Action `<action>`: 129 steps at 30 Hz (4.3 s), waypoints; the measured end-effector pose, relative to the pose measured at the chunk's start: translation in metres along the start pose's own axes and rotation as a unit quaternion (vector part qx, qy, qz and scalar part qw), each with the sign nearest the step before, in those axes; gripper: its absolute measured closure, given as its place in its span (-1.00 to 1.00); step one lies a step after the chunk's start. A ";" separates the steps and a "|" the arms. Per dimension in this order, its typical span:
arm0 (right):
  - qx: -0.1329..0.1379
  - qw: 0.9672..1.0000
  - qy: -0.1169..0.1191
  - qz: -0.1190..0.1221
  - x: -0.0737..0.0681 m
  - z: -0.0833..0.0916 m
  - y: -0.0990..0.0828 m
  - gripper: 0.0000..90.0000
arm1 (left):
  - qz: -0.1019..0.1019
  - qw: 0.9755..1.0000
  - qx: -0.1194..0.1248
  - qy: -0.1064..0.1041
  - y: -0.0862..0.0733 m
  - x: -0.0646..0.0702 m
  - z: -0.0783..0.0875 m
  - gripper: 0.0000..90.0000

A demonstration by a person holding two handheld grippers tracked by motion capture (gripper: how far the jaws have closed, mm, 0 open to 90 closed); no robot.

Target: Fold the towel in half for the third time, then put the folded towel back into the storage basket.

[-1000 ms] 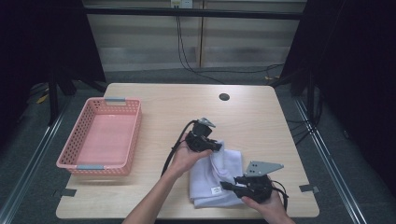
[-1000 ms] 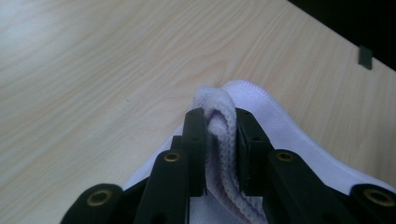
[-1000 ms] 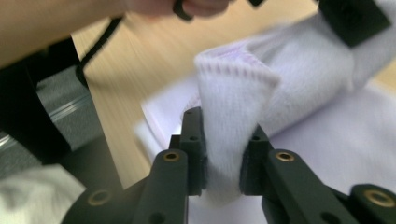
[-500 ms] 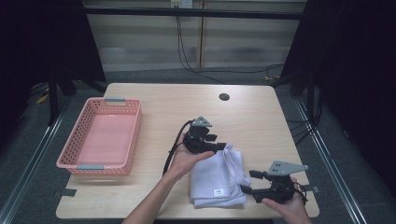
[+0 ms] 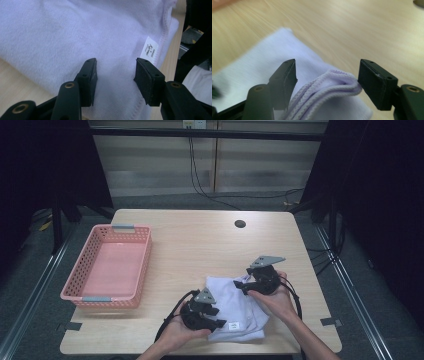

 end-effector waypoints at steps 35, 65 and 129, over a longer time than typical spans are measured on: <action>-0.030 0.996 0.078 -0.011 0.032 -0.022 -0.041 -0.43 | -0.008 0.999 -0.024 0.023 -0.035 0.010 0.004 0.00; -0.031 0.990 0.131 -0.037 0.029 -0.012 -0.035 0.56 | 0.030 0.999 -0.006 -0.023 -0.031 -0.003 0.016 0.63; 0.059 0.981 0.186 0.009 0.011 -0.031 0.137 0.59 | 0.059 0.988 0.131 0.062 0.003 -0.062 0.160 0.66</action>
Point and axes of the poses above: each handheld gripper's, and its own axes: z roughly backward along the jaws, y roughly out of its top, x roughly to its right, the point moved 2 cm from there along -z, roughly forward along the jaws, and after that the axes turned 1 degree about y, right-handed, at the moved point
